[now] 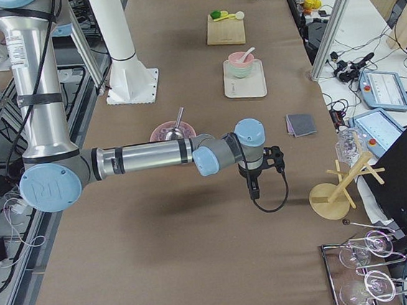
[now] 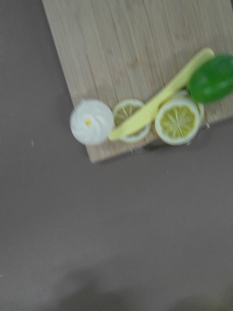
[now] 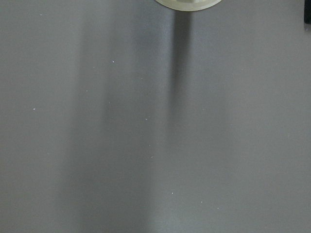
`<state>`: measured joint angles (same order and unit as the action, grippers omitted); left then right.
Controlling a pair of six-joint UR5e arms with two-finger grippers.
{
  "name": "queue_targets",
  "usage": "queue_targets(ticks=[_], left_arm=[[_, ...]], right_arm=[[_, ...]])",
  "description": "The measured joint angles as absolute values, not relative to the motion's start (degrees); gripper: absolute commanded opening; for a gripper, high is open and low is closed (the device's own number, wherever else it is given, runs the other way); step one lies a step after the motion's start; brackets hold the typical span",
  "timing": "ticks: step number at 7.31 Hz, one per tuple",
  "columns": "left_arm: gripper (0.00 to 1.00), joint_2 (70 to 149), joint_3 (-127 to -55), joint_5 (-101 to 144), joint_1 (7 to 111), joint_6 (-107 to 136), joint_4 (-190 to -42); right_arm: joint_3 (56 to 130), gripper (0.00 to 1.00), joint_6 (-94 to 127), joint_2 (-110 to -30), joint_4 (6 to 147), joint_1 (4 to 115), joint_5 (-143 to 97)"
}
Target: Stack pink bowl on green and place spoon
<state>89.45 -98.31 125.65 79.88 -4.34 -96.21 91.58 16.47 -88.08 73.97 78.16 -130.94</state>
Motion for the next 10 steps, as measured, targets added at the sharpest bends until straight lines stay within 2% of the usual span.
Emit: queue_targets(ticks=[2,10], left_arm=[[0.98,88.85,-95.46,126.12,82.73,-10.47,-96.18],[0.98,87.82,-95.21,135.23,83.07,-5.91,-97.21]], right_arm=[[91.55,1.00,14.68,-88.49,73.89,78.36,-130.96],[92.26,1.00,13.01,-88.79,73.87,78.40,-133.21]])
